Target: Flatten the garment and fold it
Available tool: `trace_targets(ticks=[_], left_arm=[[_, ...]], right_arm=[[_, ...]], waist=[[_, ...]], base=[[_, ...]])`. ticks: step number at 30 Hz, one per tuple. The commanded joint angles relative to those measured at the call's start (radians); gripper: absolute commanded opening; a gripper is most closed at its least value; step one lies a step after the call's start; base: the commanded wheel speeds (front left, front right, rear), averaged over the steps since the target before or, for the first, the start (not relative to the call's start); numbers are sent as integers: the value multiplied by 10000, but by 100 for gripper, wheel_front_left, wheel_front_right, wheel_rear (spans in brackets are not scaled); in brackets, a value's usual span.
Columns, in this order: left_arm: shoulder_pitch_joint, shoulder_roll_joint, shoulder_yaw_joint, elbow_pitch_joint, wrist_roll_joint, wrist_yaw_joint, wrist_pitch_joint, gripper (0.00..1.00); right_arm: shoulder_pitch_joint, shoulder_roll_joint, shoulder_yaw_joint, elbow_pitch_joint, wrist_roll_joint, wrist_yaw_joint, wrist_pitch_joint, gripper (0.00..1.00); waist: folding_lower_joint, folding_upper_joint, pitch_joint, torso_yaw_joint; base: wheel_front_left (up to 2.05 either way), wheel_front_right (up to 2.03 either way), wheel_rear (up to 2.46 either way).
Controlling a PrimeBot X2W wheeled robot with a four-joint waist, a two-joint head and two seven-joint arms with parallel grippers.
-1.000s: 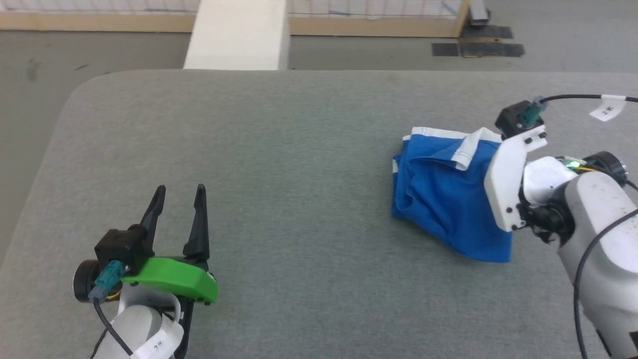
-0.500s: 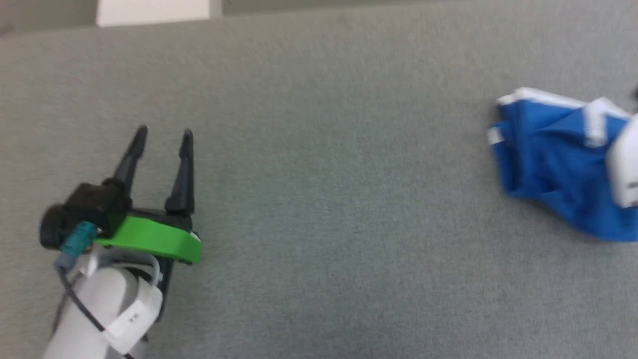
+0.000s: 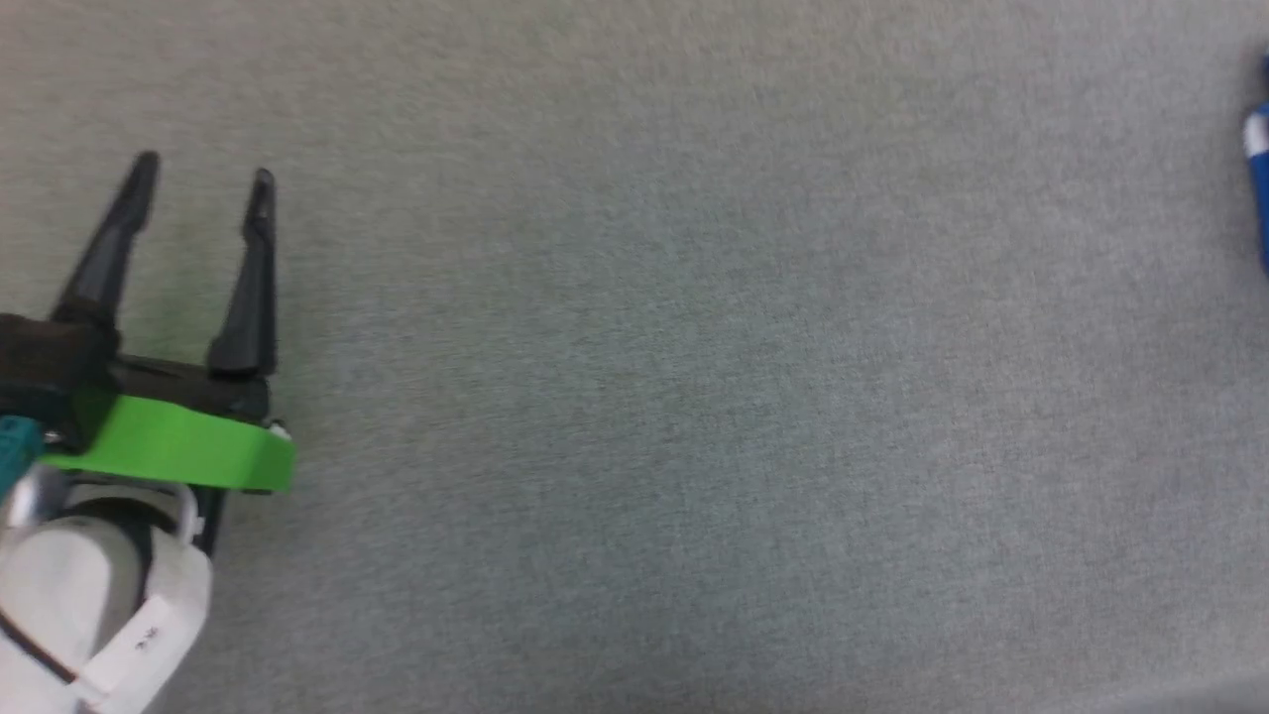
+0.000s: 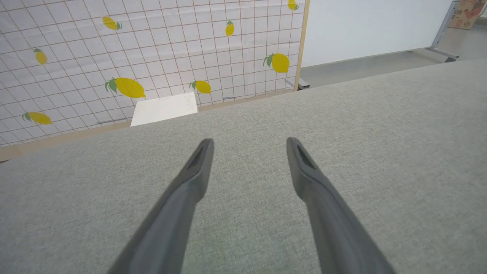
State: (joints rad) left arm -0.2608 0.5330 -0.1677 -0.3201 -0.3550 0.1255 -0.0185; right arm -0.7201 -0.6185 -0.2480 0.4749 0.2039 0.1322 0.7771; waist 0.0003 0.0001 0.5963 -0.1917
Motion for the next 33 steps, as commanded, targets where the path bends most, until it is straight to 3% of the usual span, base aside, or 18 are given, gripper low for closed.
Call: trace_targets(ticks=[1,4,5,6,7,13,18,26,33], left_arm=[[132,212,122,-213,83,92,139,100],[277,451,321,-616,117,201,409,100],[339,541,381,-756,142,239,517,100],[383,592,425,-857,156,274,588,100],[438,653,470,-960,160,301,671,100],[664,760,564,-1146,124,403,859,100],[693,503,430,-818,-19,406,578,100],[625,-340,36,535,-375,331,-408,100],[752,-923,-30,1755,-734,325,-1165,100]], right_arm=[[-262,170,-146,49,-174,-15,-78,0],[-452,455,-417,176,-404,-15,-281,0],[-504,540,-482,222,-519,-15,-438,7],[-534,607,-495,282,-579,-15,-523,40],[-592,703,-570,369,-632,-15,-625,100],[-907,930,-715,596,-759,-15,-1352,100],[-1283,913,-273,192,-83,-15,-2222,100],[-1455,690,1028,-1232,1227,-15,-3779,100],[-1157,1245,2051,-2244,1806,-15,-5344,100]], waist=[[-3,-1,793,-633],[-3,-1,969,-860],[-3,-1,1019,-943],[-3,-1,1042,-1001],[-3,-1,1060,-1074],[-3,-1,846,-1294],[-3,-1,254,-1200],[-3,-1,-1616,-448],[-3,-1,-3431,384]], base=[[0,0,0],[0,0,0],[0,0,0],[0,0,0],[0,0,0],[0,0,0],[0,0,0],[0,0,0],[0,0,0]])
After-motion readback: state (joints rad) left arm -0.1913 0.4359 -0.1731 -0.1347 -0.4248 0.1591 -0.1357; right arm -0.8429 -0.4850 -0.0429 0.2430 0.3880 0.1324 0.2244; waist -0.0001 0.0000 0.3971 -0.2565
